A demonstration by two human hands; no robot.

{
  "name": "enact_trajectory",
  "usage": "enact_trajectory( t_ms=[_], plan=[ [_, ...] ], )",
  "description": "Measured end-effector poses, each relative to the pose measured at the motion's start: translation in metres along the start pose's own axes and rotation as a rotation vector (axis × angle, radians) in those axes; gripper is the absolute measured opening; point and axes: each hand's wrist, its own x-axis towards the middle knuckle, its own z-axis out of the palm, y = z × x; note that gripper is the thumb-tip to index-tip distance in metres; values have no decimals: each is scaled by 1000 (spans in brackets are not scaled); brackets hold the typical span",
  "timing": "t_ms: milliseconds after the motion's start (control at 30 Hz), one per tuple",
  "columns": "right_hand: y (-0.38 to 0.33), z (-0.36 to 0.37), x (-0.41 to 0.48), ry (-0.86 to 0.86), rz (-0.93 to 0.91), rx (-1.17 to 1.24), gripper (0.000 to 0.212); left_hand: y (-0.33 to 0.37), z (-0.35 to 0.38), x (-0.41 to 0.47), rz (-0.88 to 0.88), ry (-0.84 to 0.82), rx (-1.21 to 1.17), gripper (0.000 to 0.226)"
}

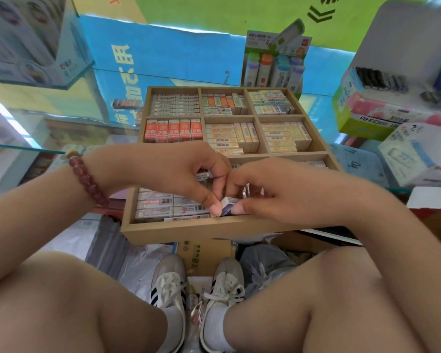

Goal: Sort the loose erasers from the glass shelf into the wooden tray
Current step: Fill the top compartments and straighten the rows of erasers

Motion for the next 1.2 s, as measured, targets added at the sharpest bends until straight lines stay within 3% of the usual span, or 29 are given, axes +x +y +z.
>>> enact_trajectory(
  t_ms=[200,367,667,900,1033,1200],
  plan=[
    [2,0,3,34,8,125,3,0,1,1,-11,12,14,9],
    [-9,-2,6,21,20,-63,4,-4,-1,3,-3,8,52,17],
    [-28,-7,8,-38,62,-254,10,-5,-5,2,47,-91,45,12],
    [-27,1,11,-75,51,-242,10,-10,-1,1,50,-69,84,25],
    [-18,2,9,13,42,-238,11,-11,-1,1,53,-52,120,30],
    [-16,-2,9,29,37,-196,9,-6,-3,0,-30,-55,163,57]
  ],
)
